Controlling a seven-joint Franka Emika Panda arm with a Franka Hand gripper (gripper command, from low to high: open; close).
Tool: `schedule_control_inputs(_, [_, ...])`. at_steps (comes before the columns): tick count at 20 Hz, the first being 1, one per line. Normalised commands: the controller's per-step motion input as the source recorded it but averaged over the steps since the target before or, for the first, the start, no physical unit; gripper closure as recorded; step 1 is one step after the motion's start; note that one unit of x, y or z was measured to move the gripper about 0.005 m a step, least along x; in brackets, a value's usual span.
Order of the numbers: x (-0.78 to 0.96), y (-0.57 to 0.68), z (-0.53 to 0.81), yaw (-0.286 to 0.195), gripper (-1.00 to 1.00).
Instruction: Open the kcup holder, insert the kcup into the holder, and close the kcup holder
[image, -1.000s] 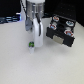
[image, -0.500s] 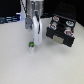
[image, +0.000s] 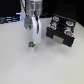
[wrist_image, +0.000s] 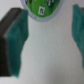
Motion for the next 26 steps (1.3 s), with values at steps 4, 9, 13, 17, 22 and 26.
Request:
schedule_control_inputs(4, [0.01, -0.21, -0.08, 0.000, -1.00])
schedule_control_inputs(9, [0.00, -0.21, -0.21, 0.000, -1.00])
schedule_control_inputs(13, [0.00, -0.17, -0.24, 0.000, -1.00])
schedule_control_inputs(17, [0.00, -0.19, -0.23, 0.000, -1.00])
schedule_control_inputs(22, [0.05, -0.23, -0.24, 0.000, -1.00])
schedule_control_inputs(26, [0.10, -0.14, -0.18, -0.016, 1.00])
